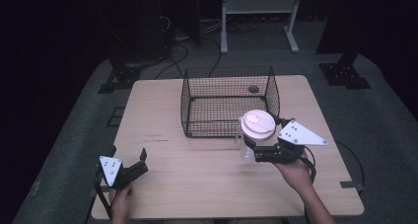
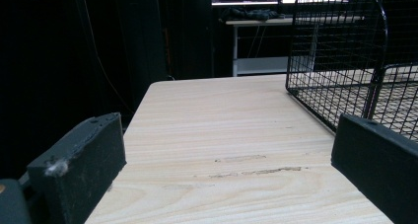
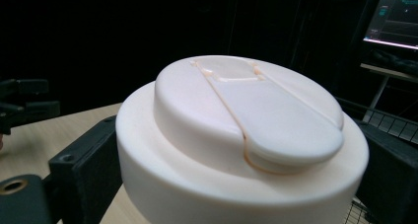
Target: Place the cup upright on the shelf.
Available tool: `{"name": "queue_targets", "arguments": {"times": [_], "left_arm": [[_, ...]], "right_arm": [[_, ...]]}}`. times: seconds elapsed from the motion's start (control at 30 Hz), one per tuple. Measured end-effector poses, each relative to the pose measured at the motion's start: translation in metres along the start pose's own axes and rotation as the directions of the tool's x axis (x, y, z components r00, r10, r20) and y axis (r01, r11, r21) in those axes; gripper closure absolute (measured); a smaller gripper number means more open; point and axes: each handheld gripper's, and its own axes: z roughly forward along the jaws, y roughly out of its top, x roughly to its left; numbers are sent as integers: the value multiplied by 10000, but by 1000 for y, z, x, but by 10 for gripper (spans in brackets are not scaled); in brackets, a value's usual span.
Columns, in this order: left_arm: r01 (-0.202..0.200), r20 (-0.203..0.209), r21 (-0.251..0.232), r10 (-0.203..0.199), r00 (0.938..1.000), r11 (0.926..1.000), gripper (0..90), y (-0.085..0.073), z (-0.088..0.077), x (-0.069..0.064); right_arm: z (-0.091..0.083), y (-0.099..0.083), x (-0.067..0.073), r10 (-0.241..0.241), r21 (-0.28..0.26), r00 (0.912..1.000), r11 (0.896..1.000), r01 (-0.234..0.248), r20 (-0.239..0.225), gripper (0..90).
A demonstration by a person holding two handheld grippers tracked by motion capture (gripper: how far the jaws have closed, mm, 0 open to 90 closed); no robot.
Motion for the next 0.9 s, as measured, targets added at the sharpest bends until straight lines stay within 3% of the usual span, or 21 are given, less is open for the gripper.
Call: {"name": "queue_targets", "arguments": {"times": [0.4, 0.77, 0.9], "left_arm": [[-2, 11, 8, 2, 10000, 10000, 0, 0, 0, 0], [5, 21, -4, -5, 10000, 10000, 0, 0, 0, 0], [42, 21, -17, -42, 10000, 10000, 0, 0, 0, 1]], "right_arm": [[10, 29, -2, -321, -195, 9995, 9993, 322, 38, 44], [27, 57, -15, -360, -285, 9993, 9989, 363, 100, 44], [40, 65, -22, -324, -212, 9993, 9992, 327, 159, 45]]}}
